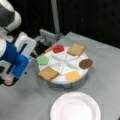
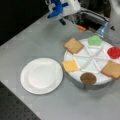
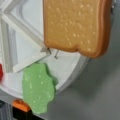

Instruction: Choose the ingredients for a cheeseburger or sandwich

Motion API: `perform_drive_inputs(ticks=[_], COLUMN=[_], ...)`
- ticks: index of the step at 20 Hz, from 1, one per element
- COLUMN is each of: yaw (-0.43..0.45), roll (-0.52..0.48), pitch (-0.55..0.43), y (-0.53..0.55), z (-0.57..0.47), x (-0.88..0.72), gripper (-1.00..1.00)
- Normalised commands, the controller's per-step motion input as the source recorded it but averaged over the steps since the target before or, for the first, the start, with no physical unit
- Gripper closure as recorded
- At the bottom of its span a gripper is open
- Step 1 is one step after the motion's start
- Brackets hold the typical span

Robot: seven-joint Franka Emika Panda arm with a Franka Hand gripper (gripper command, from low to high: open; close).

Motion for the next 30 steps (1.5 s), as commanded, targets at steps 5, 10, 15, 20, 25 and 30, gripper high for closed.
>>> perform_drive_inputs(ticks=[5, 10, 15, 20, 25, 30], yaw=[0.056, 0.079, 0.078, 0.156, 0.170, 0.163], roll=[0.306, 0.304, 0.358, 0.345, 0.468, 0.497], pitch=[-0.081, -0.066, -0.010, -0.009, -0.072, -0.095], y=[-0.20, -0.29, -0.31, -0.27, -0.23, -0.30], z=[-0.21, -0.25, -0.20, -0.11, -0.14, -0.16], x=[0.31, 0.30, 0.34, 0.26, 0.19, 0.16], gripper=[-1.00, -1.00, -1.00, -1.00, -1.00, -1.00])
